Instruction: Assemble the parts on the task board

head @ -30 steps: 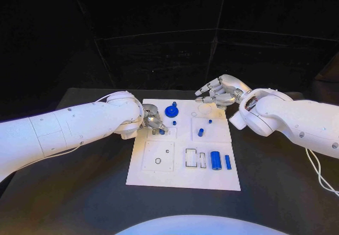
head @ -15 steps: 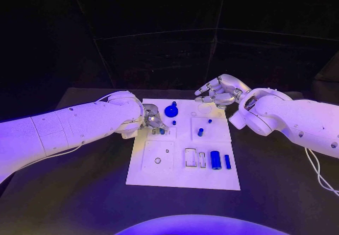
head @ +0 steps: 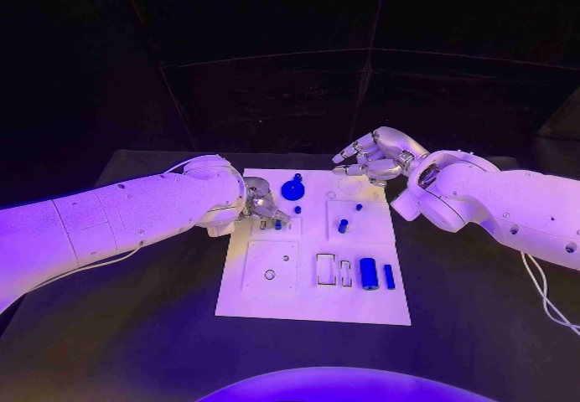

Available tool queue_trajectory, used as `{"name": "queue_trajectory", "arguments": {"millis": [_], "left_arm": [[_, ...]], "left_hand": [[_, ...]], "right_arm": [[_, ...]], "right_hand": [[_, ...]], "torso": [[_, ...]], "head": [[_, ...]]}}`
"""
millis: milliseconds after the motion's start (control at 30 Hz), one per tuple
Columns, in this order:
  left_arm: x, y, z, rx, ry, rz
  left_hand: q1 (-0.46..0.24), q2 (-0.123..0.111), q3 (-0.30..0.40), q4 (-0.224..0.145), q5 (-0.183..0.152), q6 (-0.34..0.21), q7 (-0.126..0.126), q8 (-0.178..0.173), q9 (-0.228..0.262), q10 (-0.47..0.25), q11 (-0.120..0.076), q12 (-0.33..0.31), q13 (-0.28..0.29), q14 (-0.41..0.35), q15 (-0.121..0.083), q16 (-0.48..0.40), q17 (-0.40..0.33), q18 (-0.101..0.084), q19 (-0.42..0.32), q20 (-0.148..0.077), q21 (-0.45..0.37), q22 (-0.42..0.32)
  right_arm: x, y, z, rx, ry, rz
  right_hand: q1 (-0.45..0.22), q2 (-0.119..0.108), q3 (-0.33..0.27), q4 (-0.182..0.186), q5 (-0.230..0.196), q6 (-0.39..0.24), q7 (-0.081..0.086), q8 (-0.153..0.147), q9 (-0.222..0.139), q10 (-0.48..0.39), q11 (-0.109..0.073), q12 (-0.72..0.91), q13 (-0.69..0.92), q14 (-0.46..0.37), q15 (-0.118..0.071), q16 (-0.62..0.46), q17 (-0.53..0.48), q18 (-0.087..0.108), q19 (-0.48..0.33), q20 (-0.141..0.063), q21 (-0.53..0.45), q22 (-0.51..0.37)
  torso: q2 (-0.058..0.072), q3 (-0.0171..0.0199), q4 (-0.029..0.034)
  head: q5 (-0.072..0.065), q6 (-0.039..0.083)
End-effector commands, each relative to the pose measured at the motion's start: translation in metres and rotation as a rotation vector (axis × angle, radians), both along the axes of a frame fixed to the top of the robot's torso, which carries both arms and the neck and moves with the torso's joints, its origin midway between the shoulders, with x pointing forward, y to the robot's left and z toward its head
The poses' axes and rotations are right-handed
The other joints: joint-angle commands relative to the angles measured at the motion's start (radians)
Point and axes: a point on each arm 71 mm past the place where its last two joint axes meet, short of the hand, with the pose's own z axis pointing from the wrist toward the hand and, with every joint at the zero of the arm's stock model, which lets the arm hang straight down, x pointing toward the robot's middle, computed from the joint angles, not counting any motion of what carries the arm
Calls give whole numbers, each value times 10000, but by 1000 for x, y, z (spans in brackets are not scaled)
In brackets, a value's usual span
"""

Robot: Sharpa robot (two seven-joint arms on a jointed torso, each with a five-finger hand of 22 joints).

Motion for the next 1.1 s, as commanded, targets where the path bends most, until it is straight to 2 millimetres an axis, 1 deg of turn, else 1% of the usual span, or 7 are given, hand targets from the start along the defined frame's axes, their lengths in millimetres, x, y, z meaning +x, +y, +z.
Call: {"name": "queue_trajectory", "arguments": {"millis": [33,367,467,733,867,933,1100], "left_arm": [[0,0,1,61,-19,-16],[-1,2,3,-39,-161,90],[-2,4,6,-118,-268,140],[7,12,41,-506,-733,235],[17,23,63,-281,-763,195],[22,28,70,-176,-786,237],[36,37,79,74,-704,398]], "left_hand": [[13,13,-302,75,-28,57,-9,-37,-11,63,-20,73,17,1057,-84,31,2634,-95,225,-77,38,207],[251,109,-1040,268,-22,72,-20,-42,-15,71,-27,74,28,1057,-94,31,2634,-94,226,-86,26,219],[288,87,-1426,412,-187,75,-14,-44,-16,63,-36,58,14,1057,-93,31,2634,-90,221,-86,8,206],[658,47,-2166,561,-276,-119,42,-102,-22,-207,24,-305,-415,1057,-70,31,2634,-16,87,-68,-259,-146],[1017,204,-2489,594,-274,-434,186,-324,-166,-478,137,-605,-770,1057,21,31,2634,49,-45,3,-514,-467],[1244,321,-2663,600,-264,-666,305,-556,-345,-572,221,-689,-885,1057,103,31,2634,63,-76,61,-583,-538],[1540,496,-2990,650,-269,-800,419,-855,-675,-617,341,-695,-935,1057,193,31,2634,63,-70,159,-600,-529]], "right_arm": [[0,1,1,-9,-9,96],[0,1,1,-9,-15,93],[1,1,1,-8,-24,84],[2,-1,1,-24,-27,38],[2,-1,0,-31,-21,26],[2,-1,0,-33,-18,24],[3,-1,0,-36,-14,22]], "right_hand": [[-122,3,-40,4,47,14,-2,46,-16,-26,-23,-35,-15,462,-86,-37,-16,192,-80,24,-62,-9],[-158,1,-55,26,49,9,-2,48,-17,-27,-23,-39,-23,462,-86,-42,-22,195,-86,25,-74,-28],[-172,-1,-61,34,49,6,-2,48,-17,-25,-23,-37,-22,463,-86,-43,-21,197,-89,25,-80,-39],[-190,-4,-70,45,48,-1,-3,47,-19,-24,-23,-36,-23,462,-86,-48,-27,200,-96,25,-91,-58],[-190,-4,-70,45,48,-1,-3,47,-19,-24,-23,-36,-23,462,-86,-48,-27,200,-96,25,-91,-58],[-190,-4,-70,45,48,-1,-3,47,-19,-24,-23,-36,-23,462,-86,-48,-27,200,-96,25,-91,-58],[-190,-4,-70,45,48,-1,-3,47,-19,-24,-23,-36,-23,462,-86,-48,-27,200,-96,25,-91,-58]], "torso": [[-1,-4,4],[0,-10,14],[-6,-8,12],[-2,-1,13],[-3,10,11],[-2,13,1],[15,-12,4]], "head": [[-9,-3],[-19,10],[-22,21],[-29,48],[-3,83],[5,89],[13,130]]}}
